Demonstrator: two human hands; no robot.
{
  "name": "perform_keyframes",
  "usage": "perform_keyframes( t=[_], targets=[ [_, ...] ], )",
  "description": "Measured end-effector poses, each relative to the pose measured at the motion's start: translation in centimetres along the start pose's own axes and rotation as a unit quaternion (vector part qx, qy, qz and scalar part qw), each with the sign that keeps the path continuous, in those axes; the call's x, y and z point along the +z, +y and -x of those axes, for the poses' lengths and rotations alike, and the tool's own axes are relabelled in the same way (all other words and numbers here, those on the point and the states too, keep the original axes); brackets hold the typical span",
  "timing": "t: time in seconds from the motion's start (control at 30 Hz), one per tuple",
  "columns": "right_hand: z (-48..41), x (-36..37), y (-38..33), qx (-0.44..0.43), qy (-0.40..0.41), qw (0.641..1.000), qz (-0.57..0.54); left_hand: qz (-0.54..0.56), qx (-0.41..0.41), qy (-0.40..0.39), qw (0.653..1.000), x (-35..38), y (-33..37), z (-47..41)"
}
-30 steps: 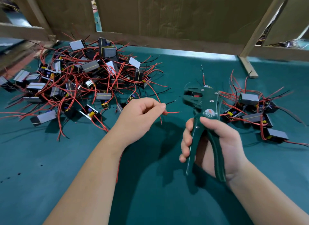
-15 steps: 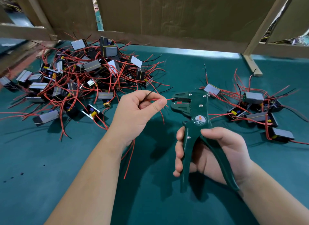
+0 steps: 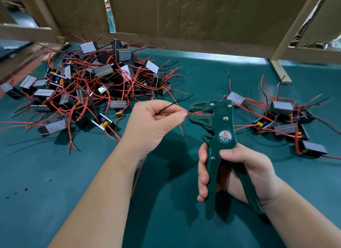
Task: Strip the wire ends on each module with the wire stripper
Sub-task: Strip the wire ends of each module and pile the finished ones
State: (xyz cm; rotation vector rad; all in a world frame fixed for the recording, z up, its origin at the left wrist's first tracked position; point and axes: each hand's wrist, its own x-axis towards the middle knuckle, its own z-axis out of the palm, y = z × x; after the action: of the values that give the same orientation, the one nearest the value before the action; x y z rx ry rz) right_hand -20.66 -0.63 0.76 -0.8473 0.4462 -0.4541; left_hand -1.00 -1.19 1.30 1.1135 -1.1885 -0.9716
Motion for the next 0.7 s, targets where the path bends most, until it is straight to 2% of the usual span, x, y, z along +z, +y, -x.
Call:
perform_keyframes(
  t=[0.47, 0.57, 0.7],
  targets=[
    [0.05, -0.14, 0.14, 0.008, 0.034, 0.999, 0.027, -0.038, -0.046, -0.036, 0.998, -0.68, -0.27, -0.18],
    [-0.14, 0.32, 0.44, 0.013, 0.083, 0.996, 0.014, -0.062, -0.055, -0.051, 0.995, -0.84, -0.58, -0.38],
    [-0.71, 0.73, 0.46, -0.008, 0.208, 0.978, 0.015, -0.057, -0.120, -0.060, 0.989, -0.77, -0.86, -0.63]
  ],
)
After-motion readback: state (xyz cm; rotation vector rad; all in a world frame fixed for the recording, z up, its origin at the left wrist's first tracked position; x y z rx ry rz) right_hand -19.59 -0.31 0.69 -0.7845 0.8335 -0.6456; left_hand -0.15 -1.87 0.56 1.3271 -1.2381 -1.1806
